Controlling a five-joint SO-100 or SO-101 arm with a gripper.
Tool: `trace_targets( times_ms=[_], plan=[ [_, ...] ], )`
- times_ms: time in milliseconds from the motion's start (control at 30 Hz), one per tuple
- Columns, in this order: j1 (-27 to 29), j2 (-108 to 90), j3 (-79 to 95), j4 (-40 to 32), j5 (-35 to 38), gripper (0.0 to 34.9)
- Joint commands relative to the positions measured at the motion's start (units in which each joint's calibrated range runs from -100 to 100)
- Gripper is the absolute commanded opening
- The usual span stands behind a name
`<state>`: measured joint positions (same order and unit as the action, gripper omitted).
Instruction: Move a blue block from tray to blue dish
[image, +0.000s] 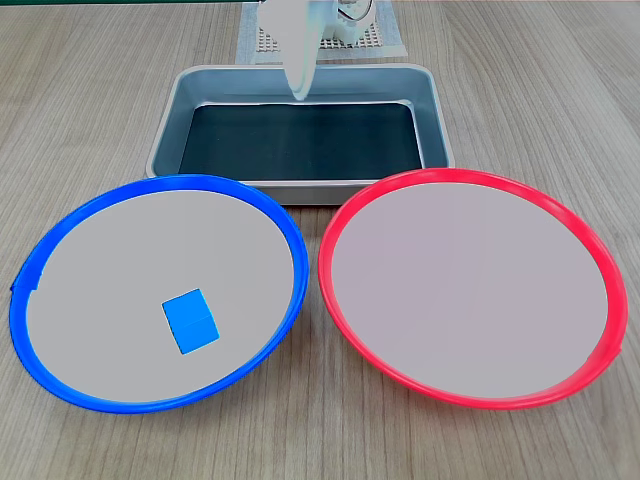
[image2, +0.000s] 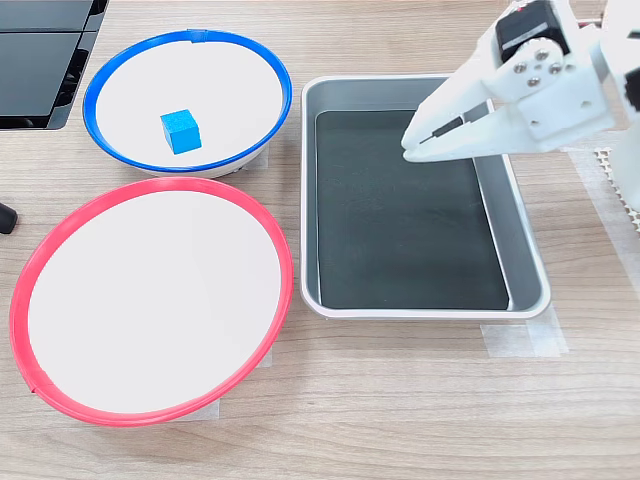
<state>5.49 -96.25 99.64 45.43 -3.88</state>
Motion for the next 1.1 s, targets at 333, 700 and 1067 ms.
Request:
trace_targets(
  times_ms=[333,700,1067],
  plan=[
    [1.34,-2.73,0.36,1.99,0.24,0.4],
    [1.34,-2.73,0.36,1.99,0.24,0.4],
    [1.34,-2.73,0.36,1.99,0.24,0.4]
  ],
)
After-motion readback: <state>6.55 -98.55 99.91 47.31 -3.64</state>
